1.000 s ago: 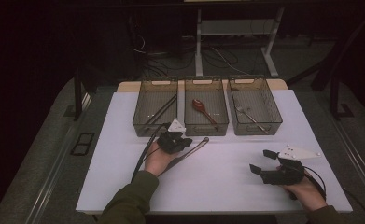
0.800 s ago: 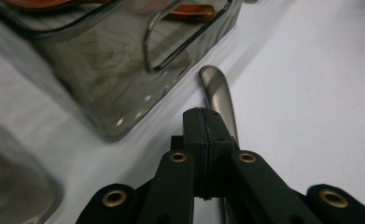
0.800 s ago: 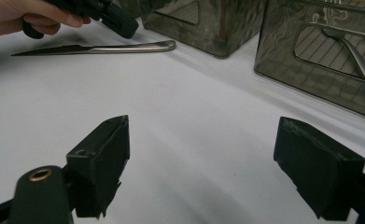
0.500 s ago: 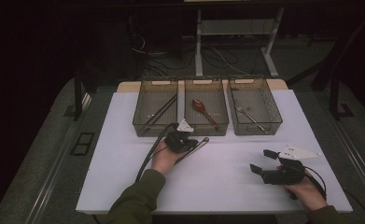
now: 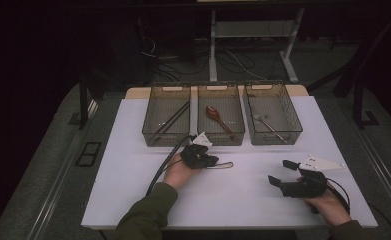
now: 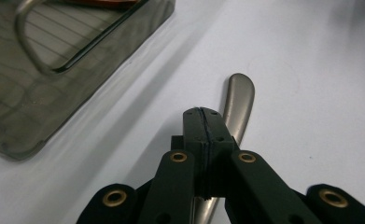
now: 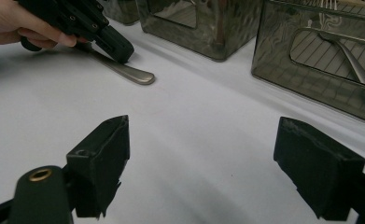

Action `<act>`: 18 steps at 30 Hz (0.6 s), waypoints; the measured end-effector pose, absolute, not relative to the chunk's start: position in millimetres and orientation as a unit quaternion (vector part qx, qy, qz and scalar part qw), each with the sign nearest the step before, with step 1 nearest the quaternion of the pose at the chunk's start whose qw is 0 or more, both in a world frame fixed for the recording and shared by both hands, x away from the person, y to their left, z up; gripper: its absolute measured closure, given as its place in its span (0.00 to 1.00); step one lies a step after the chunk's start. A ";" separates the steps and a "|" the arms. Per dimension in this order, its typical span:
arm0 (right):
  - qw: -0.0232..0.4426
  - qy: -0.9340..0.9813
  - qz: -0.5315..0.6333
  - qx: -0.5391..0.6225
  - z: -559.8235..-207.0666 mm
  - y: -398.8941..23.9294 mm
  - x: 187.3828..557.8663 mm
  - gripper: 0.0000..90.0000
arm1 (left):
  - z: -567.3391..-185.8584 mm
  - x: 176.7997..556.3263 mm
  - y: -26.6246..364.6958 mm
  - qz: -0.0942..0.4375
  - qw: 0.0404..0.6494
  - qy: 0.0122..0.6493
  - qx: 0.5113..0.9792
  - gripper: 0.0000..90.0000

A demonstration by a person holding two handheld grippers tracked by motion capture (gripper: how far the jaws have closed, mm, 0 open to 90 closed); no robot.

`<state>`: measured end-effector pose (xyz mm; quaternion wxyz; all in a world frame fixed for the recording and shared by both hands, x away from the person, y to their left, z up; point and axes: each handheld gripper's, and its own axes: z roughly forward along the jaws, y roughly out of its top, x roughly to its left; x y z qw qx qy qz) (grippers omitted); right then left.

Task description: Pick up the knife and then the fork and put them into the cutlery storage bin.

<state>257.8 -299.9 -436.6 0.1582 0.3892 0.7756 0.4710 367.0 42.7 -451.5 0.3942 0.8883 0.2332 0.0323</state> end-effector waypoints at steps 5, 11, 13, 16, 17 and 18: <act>0.157 0.776 0.472 0.387 -436.2 -299.7 257.6 0.20 | -442.2 366.1 52.9 0.027 0.411 0.212 0.886 0.90; 0.157 0.776 0.472 0.387 -436.4 -300.2 258.1 0.20 | -429.9 361.4 76.9 0.013 0.426 0.184 0.886 0.76; 0.157 0.777 0.472 0.386 -436.3 -299.9 258.0 0.20 | -433.3 361.1 80.0 0.006 0.422 0.179 0.889 0.75; 0.156 0.778 0.471 0.385 -436.5 -299.3 258.1 0.20 | -439.1 362.2 79.3 0.012 0.408 0.171 0.897 0.74; 0.156 0.778 0.471 0.384 -436.7 -299.3 258.2 0.20 | -440.8 362.6 78.6 0.015 0.406 0.165 0.899 0.74; 0.157 0.779 0.470 0.385 -436.7 -299.3 258.1 0.20 | -442.2 362.5 78.2 0.014 0.403 0.162 0.901 0.75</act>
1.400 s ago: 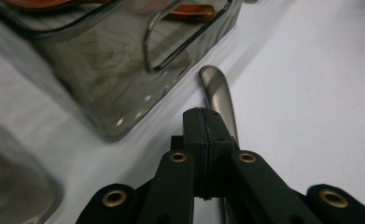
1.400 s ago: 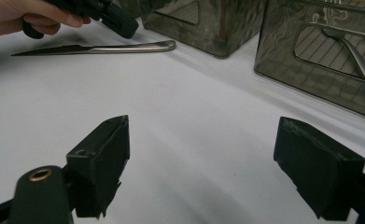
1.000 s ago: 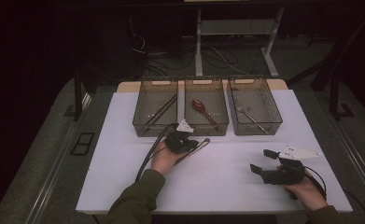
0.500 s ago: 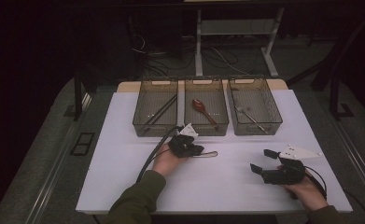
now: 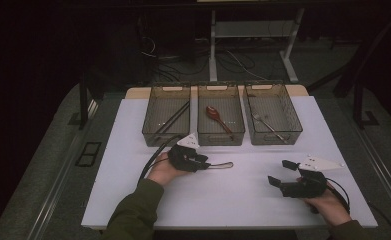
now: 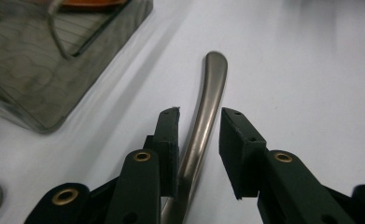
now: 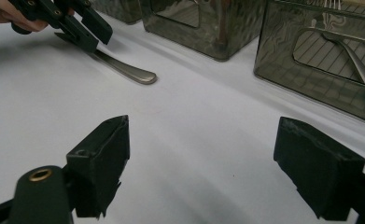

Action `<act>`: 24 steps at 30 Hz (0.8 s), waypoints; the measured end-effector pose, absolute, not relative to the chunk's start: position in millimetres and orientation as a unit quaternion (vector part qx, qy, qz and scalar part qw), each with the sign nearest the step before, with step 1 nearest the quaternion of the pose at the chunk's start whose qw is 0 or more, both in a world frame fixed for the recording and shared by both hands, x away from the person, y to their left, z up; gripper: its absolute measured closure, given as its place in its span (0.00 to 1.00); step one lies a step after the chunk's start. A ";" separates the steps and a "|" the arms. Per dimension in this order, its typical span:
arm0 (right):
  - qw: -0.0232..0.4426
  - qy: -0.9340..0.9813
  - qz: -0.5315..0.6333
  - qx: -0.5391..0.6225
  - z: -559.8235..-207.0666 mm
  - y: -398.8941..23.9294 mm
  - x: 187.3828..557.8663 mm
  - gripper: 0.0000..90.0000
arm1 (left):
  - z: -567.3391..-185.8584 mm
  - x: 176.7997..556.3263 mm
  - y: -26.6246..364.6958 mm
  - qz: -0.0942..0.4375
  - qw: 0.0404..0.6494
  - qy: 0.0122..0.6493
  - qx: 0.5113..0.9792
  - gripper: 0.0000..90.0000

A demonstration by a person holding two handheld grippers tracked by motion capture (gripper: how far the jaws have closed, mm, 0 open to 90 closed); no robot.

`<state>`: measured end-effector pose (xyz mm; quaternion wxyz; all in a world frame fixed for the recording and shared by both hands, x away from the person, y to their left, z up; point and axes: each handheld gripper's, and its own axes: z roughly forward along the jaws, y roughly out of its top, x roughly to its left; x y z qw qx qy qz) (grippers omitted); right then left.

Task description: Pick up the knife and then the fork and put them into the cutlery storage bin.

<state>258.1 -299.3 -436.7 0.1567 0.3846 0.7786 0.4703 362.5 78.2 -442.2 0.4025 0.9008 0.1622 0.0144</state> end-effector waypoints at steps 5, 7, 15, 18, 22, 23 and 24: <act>0.157 0.779 0.470 0.385 -436.7 -299.9 258.0 0.20 | -447.6 362.4 78.9 0.013 0.390 0.148 0.909 0.78; 0.157 0.779 0.470 0.384 -436.7 -299.9 258.0 0.20 | -449.7 362.8 79.2 0.015 0.386 0.149 0.910 0.79; 0.157 0.781 0.469 0.381 -436.9 -298.7 258.0 0.20 | -451.3 363.7 80.9 0.012 0.390 0.146 0.909 0.84; 0.154 0.783 0.465 0.382 -436.4 -298.9 258.4 0.20 | -451.3 362.4 79.2 0.006 0.391 0.143 0.909 0.86; 0.151 0.784 0.465 0.383 -435.6 -298.8 258.3 0.20 | -451.2 361.5 78.6 0.005 0.390 0.145 0.909 0.88; 0.149 0.784 0.465 0.383 -435.7 -298.7 258.5 0.19 | -451.1 361.4 78.5 0.006 0.390 0.144 0.910 0.88; 0.145 0.784 0.466 0.383 -436.1 -298.6 258.9 0.18 | -450.7 360.9 78.1 0.008 0.388 0.144 0.910 0.88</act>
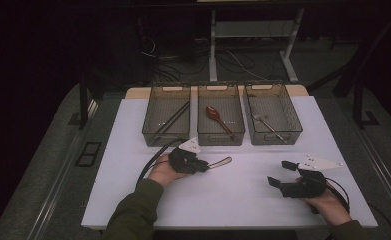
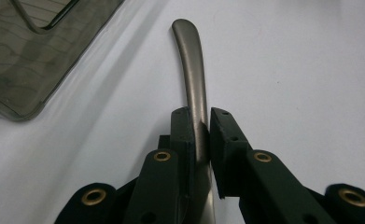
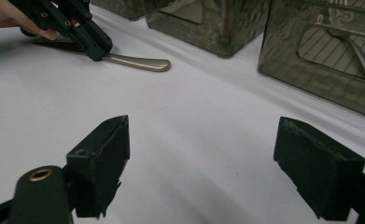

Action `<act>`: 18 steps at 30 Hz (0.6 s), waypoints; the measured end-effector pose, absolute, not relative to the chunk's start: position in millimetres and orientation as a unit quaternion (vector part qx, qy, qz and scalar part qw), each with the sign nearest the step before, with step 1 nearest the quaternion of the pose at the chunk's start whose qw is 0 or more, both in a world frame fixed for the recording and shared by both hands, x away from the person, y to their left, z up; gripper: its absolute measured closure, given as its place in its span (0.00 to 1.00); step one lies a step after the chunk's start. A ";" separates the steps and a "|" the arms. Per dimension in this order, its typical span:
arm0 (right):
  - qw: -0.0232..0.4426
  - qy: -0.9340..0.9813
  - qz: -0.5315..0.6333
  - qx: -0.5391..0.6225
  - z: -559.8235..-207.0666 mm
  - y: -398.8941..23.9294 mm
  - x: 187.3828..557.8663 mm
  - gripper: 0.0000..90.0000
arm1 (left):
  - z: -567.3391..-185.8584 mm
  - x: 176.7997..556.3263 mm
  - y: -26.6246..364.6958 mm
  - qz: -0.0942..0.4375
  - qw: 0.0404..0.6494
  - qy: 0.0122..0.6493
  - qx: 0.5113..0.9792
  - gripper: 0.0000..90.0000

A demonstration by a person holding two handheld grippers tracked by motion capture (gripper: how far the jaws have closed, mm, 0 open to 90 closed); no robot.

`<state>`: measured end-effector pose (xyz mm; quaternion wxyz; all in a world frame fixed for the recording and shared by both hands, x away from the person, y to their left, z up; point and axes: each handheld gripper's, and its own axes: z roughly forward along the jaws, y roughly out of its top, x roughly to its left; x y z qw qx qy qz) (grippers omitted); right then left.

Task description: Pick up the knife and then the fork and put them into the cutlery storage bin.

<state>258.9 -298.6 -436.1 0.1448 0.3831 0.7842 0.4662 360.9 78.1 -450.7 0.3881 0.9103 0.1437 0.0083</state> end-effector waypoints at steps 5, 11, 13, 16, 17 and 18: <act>0.117 0.792 0.467 0.376 -435.3 -296.8 259.0 0.17 | -449.1 359.7 76.2 0.011 0.385 0.148 0.911 0.88; 0.098 0.801 0.471 0.355 -431.9 -295.6 257.4 0.15 | -443.7 357.7 74.4 0.006 0.391 0.144 0.909 0.88; 0.095 0.804 0.469 0.353 -430.8 -294.7 256.9 0.14 | -441.0 356.4 74.0 0.005 0.389 0.144 0.910 0.88; 0.085 0.811 0.467 0.342 -427.7 -294.1 256.4 0.14 | -435.6 354.4 73.3 0.004 0.390 0.140 0.910 0.88; 0.076 0.814 0.466 0.338 -426.3 -294.5 256.5 0.15 | -433.3 353.1 73.1 0.004 0.390 0.138 0.910 0.88; 0.069 0.815 0.467 0.337 -425.3 -294.5 256.6 0.15 | -430.9 352.0 73.0 0.003 0.391 0.137 0.910 0.88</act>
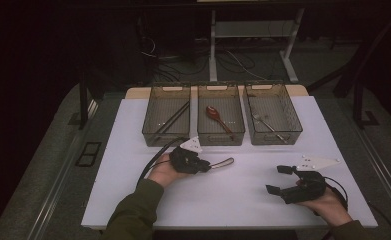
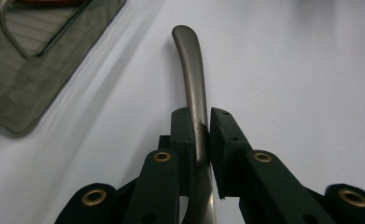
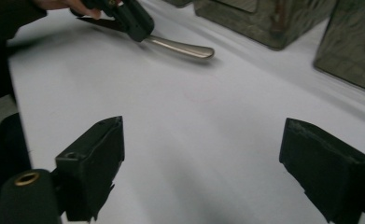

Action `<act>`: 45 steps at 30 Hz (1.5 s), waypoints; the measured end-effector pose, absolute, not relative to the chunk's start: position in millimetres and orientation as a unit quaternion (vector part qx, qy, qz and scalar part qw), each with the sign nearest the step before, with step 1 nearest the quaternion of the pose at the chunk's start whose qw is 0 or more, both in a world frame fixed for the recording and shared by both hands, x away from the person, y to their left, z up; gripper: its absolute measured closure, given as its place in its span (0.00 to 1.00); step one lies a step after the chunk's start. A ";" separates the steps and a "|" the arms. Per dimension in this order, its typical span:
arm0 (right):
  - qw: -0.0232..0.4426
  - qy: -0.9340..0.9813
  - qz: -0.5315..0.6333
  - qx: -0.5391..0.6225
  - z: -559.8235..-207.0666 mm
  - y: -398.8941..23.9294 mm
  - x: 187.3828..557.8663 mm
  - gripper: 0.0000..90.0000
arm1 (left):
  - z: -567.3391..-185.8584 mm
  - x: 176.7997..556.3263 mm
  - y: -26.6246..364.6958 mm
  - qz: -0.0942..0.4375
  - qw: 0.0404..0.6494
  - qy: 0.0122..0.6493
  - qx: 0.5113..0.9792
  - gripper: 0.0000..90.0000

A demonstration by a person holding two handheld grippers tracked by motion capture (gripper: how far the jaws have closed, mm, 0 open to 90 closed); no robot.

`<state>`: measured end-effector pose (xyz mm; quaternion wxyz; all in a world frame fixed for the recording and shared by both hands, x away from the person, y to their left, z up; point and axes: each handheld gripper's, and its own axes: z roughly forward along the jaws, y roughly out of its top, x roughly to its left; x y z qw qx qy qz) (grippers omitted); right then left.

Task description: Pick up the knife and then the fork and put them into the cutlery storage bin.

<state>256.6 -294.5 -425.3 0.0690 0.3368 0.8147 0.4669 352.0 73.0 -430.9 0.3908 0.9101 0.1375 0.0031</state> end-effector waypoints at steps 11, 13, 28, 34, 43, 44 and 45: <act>0.083 0.853 0.432 0.280 -410.9 -285.1 262.3 0.19 | -416.5 330.9 64.4 -0.012 0.388 0.096 0.916 0.88; 0.082 0.862 0.427 0.259 -407.2 -280.7 264.9 0.21 | -415.1 325.5 60.9 -0.015 0.388 0.089 0.917 0.88; 0.041 0.924 0.363 0.109 -393.0 -214.4 276.2 0.40 | -404.5 295.0 26.2 -0.029 0.384 0.012 0.923 0.88; 0.022 0.944 0.324 0.057 -405.0 -185.6 278.1 0.57 | -400.4 290.3 20.4 -0.029 0.382 -0.003 0.924 0.88; -0.003 0.952 0.304 0.042 -409.8 -168.6 279.1 0.79 | -397.9 289.0 18.3 -0.028 0.381 -0.012 0.924 0.88; -0.002 0.951 0.307 0.033 -410.8 -167.6 280.4 0.81 | -397.9 288.7 17.9 -0.029 0.381 -0.012 0.924 0.88; 0.002 0.952 0.304 0.032 -410.3 -166.9 280.1 0.83 | -397.9 288.2 17.7 -0.030 0.379 -0.013 0.925 0.88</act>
